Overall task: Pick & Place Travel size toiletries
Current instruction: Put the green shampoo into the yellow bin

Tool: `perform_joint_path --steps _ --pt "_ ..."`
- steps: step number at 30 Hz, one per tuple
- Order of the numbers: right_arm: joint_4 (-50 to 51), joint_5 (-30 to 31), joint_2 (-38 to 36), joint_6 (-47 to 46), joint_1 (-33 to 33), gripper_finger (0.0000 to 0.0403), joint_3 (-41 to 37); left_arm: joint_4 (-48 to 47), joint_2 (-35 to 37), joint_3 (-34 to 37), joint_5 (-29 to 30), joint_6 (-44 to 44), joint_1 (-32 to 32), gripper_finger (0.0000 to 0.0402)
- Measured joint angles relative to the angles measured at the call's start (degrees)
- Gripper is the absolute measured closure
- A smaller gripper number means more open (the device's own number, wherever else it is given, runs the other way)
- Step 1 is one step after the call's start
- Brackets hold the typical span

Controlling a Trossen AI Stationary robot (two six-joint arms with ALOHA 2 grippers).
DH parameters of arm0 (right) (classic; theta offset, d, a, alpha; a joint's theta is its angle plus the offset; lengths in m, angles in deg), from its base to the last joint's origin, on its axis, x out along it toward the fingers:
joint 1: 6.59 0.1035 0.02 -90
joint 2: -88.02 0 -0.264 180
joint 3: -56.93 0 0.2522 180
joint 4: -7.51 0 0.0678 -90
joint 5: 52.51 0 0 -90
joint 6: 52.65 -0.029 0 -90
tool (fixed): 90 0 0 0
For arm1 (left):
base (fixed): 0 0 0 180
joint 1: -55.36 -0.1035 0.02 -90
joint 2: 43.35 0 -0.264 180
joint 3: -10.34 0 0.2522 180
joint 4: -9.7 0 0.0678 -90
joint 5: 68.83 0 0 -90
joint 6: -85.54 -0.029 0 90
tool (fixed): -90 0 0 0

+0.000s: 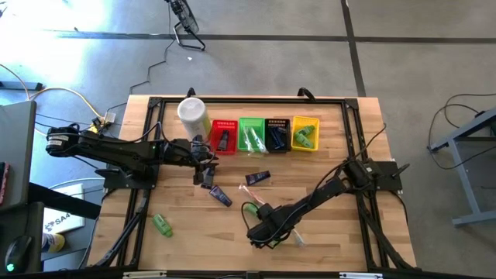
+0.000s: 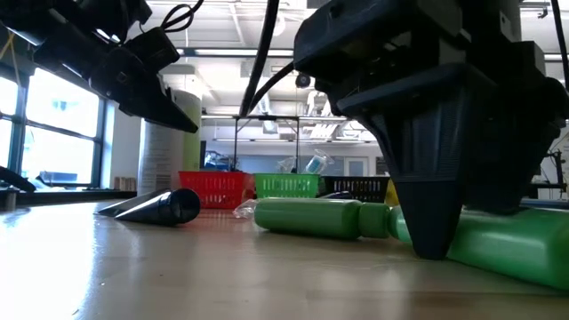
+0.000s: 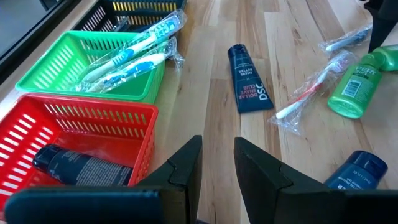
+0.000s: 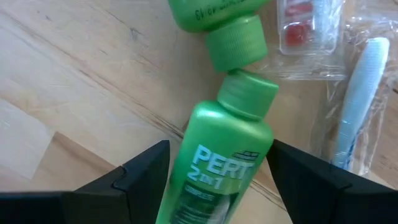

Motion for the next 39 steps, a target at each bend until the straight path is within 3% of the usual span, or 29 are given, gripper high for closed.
perform_joint_path --steps 7,19,39 --pt "0.02 -0.07 0.0 0.15 -0.02 0.0146 -0.04 -0.04 0.01 0.0 0.0 0.0 0.0 0.0313" --pt "0.9 -1.11 0.07 1.57 -0.07 0.0231 -0.13 -0.04 0.02 0.0 0.0 0.0 -0.01 0.0313" --pt "1.53 -3.01 -1.87 4.98 -0.37 0.0232 -0.26 -0.05 0.0 0.0 0.0 0.02 0.0 0.0313"
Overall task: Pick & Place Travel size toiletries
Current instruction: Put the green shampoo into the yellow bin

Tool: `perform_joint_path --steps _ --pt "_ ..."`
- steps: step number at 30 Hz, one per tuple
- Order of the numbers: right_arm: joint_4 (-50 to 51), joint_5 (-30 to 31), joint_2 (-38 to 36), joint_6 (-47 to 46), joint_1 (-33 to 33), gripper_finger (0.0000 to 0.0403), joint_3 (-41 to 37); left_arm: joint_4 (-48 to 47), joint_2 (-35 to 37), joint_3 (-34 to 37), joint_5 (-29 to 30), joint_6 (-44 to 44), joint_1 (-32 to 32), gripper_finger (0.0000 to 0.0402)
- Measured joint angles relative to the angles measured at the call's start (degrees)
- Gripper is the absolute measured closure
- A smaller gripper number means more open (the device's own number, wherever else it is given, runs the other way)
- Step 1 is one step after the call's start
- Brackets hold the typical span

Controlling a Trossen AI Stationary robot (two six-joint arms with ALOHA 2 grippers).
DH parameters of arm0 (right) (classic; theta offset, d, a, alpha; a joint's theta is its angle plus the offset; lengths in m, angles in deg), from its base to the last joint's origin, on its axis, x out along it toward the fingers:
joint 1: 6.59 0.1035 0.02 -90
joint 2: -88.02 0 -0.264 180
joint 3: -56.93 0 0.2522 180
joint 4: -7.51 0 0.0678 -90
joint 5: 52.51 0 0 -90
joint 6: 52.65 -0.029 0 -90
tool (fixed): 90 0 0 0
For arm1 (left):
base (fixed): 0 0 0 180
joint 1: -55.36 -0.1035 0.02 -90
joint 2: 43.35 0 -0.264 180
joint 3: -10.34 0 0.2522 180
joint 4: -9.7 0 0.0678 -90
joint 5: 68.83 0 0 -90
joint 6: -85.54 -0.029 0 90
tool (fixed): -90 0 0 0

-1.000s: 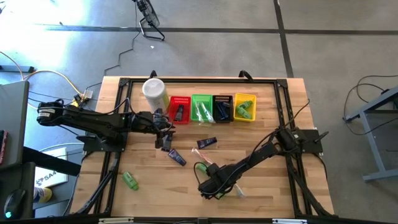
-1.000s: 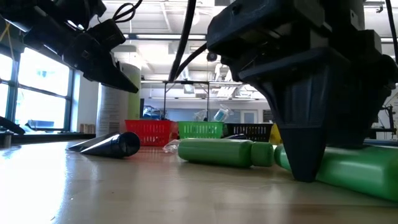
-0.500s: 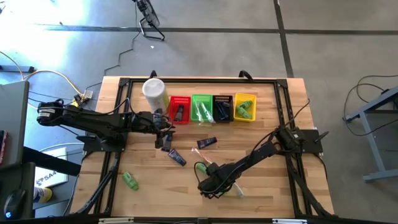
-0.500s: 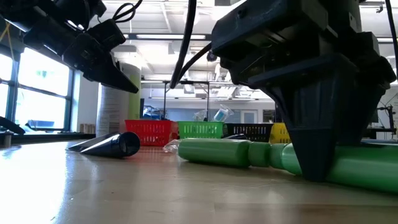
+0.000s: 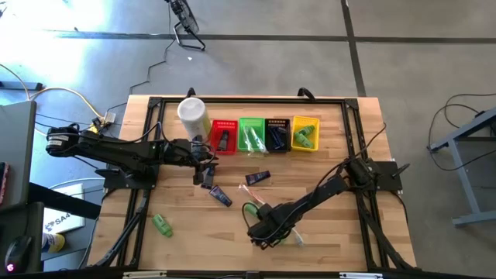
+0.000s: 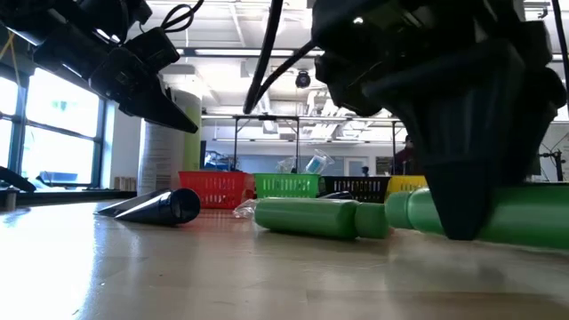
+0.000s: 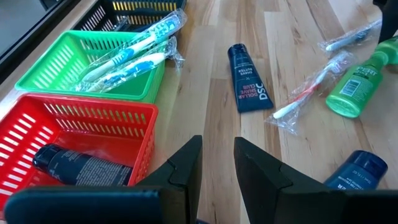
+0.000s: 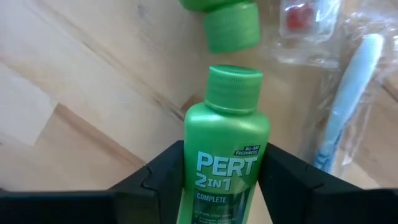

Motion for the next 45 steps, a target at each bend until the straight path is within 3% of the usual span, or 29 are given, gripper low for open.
perform_joint_path --steps 13,20,35,45 --pt "0.63 -1.14 -0.91 2.28 -0.11 0.023 0.04 -0.01 0.0 0.0 0.0 0.0 0.0 0.0313" --pt "3.46 1.17 -4.88 3.6 -0.71 0.0235 0.09 0.05 0.02 0.0 0.0 -0.02 -0.02 0.0313" --pt "16.53 15.8 -22.09 6.39 -4.42 0.0238 0.15 0.06 0.02 0.0 0.0 -0.01 0.0 0.0313" --pt "27.23 25.61 -30.43 7.1 -10.41 0.0238 0.15 0.19 0.02 -0.01 0.03 -0.08 -0.02 0.0313"
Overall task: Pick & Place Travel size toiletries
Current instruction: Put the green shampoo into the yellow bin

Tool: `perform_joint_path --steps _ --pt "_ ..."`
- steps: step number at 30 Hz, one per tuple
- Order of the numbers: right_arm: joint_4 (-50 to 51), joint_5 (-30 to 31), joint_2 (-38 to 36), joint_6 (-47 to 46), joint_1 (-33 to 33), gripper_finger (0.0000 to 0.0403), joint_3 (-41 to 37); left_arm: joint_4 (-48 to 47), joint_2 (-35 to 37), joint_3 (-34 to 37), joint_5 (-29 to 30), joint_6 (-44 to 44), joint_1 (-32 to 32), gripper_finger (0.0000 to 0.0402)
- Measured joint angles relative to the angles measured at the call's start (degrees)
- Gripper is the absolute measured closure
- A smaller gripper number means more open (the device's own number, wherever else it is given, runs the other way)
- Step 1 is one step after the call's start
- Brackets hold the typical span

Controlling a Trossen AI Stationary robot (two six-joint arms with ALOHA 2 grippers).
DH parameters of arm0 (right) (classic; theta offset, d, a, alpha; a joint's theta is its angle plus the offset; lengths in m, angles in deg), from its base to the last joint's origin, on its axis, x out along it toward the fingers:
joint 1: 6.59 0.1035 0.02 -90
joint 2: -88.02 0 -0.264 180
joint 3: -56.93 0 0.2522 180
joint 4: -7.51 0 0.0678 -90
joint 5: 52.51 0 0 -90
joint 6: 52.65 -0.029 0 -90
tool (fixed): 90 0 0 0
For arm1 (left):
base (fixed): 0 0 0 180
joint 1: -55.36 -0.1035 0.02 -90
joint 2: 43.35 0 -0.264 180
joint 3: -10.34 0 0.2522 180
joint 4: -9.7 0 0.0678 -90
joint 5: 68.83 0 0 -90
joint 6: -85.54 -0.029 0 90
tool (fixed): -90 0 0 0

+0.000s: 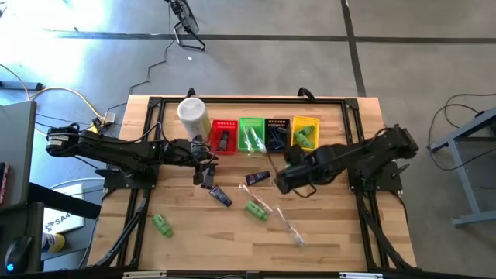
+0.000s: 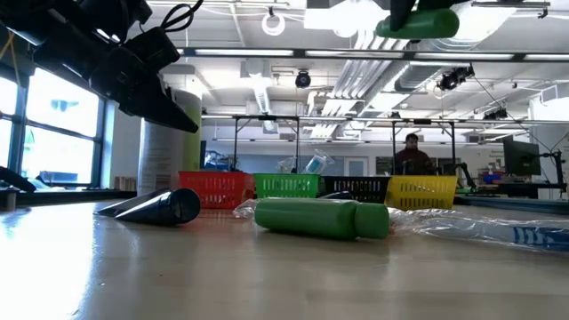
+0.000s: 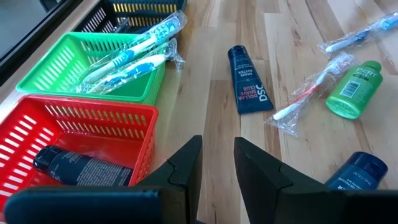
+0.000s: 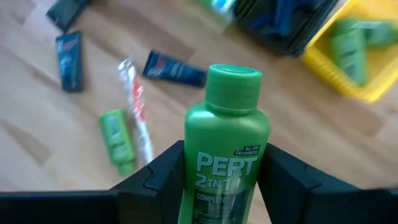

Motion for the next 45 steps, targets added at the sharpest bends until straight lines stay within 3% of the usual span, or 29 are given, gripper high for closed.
perform_joint_path --steps 8,16,22,30,40,45 --pt "1.25 1.01 -1.34 7.78 -7.21 0.0239 0.0 -0.03 0.0 0.01 0.0 -0.15 0.0 0.0313" --pt "1.64 1.11 -1.32 17.26 -18.36 0.0239 0.0 -0.11 0.0 -0.01 0.0 -0.15 0.0 0.0313" --pt "1.95 5.23 -1.32 21.59 -26.1 0.0238 -0.68 -0.14 0.0 -0.01 0.02 -0.15 0.0 0.0313" --pt "-0.12 7.59 -1.34 25.06 -34.05 0.0239 -10.39 -0.14 0.0 -0.01 0.02 -0.15 0.0 0.0313" --pt "-19.05 3.71 -1.29 33.66 -42.64 0.0239 -23.82 0.1 -0.01 -0.01 0.08 -0.15 0.0 0.0313" --pt "-21.18 2.62 -1.29 34.28 -45.42 0.0238 -27.61 0.1 -0.01 0.0 0.22 -0.15 0.0 0.0313"
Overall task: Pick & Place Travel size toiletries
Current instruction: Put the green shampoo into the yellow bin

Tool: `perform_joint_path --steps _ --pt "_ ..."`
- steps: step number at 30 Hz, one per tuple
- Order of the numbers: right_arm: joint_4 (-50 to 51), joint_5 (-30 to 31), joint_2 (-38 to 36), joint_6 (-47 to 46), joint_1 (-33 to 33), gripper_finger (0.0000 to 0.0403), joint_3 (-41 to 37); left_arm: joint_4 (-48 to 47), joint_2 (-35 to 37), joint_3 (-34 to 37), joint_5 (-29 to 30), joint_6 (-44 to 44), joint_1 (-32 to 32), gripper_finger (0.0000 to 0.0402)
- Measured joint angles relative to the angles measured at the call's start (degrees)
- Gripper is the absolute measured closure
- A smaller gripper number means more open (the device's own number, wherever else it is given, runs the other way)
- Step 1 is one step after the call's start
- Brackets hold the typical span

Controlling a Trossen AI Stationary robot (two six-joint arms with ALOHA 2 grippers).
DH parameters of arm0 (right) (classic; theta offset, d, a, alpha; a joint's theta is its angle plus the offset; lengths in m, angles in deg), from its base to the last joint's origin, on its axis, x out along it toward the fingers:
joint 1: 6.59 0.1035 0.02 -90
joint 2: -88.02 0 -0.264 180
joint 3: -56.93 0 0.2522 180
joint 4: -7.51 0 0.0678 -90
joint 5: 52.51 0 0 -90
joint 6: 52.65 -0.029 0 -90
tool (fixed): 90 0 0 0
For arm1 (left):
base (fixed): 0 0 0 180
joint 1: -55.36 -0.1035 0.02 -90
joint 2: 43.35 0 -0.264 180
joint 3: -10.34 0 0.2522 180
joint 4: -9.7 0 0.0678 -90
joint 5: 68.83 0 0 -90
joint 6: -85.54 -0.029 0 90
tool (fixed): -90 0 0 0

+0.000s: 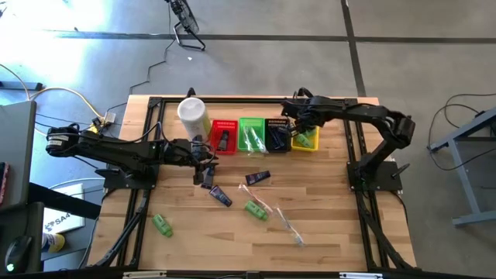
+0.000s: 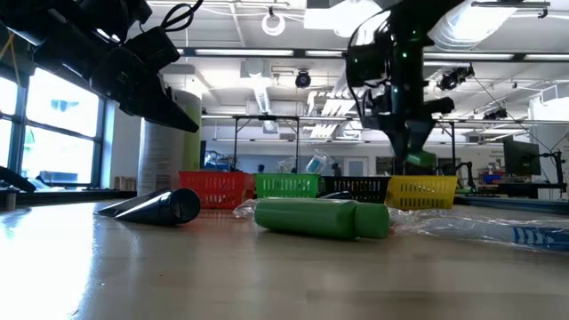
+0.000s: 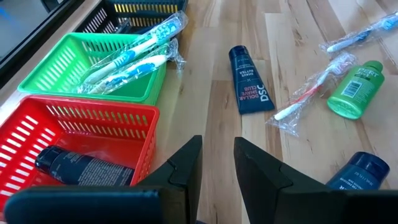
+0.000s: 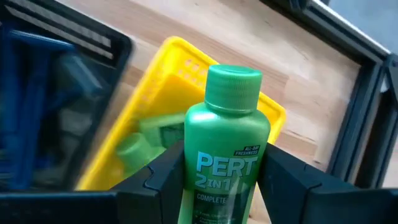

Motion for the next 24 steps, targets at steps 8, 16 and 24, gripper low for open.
perform_joint_path --steps 8,16,24 --pt "-7.38 -2.07 0.0 0.39 -1.01 0.0236 -4.72 -0.02 -0.01 0.01 -0.03 0.0 0.0 0.0313" --pt "-12.43 -1.67 0.0 0.87 -0.46 0.0234 -8.39 -0.02 0.0 -0.01 -0.05 0.0 0.0 0.0313" --pt "-12.51 -1.48 0.0 2.08 -0.46 0.0234 -8.37 -0.02 0.0 0.01 -0.26 0.0 0.0 0.0313"
